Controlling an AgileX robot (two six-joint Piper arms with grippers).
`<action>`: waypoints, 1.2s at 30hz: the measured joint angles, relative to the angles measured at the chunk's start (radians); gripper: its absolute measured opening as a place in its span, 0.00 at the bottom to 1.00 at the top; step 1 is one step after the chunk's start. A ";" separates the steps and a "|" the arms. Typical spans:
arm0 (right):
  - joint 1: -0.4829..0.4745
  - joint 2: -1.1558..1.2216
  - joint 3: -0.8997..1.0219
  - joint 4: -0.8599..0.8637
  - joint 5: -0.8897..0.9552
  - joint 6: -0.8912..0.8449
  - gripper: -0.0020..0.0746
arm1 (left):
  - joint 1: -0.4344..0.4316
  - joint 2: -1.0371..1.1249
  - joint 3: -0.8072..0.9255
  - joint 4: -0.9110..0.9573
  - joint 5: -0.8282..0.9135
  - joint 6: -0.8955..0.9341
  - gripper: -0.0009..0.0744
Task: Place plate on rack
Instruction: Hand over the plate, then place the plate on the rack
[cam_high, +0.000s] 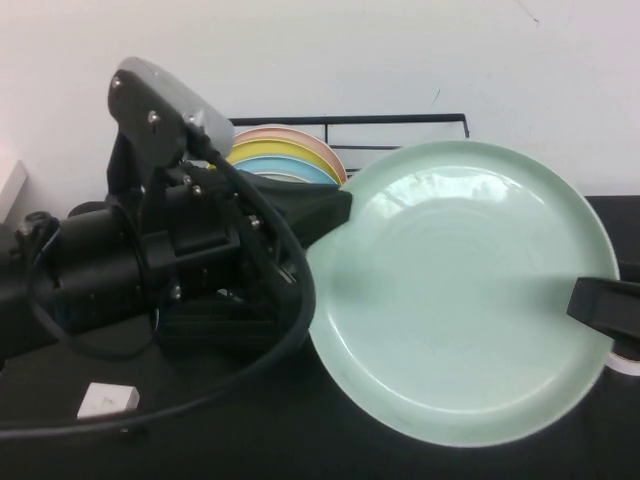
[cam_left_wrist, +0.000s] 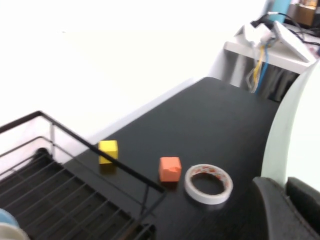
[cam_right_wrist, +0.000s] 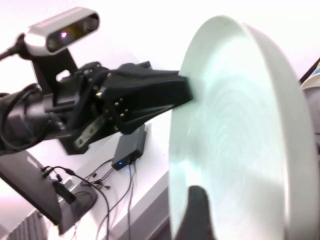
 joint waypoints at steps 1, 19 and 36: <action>0.000 0.000 0.000 0.000 -0.002 -0.014 0.71 | 0.000 0.000 0.000 0.000 0.013 0.000 0.02; 0.048 0.002 -0.064 -0.007 -0.090 -0.121 0.15 | -0.002 -0.007 -0.028 -0.004 0.089 -0.033 0.81; 0.315 0.349 -0.702 -0.397 -0.517 -0.179 0.15 | -0.002 -0.419 0.000 -0.050 -0.703 -0.069 0.04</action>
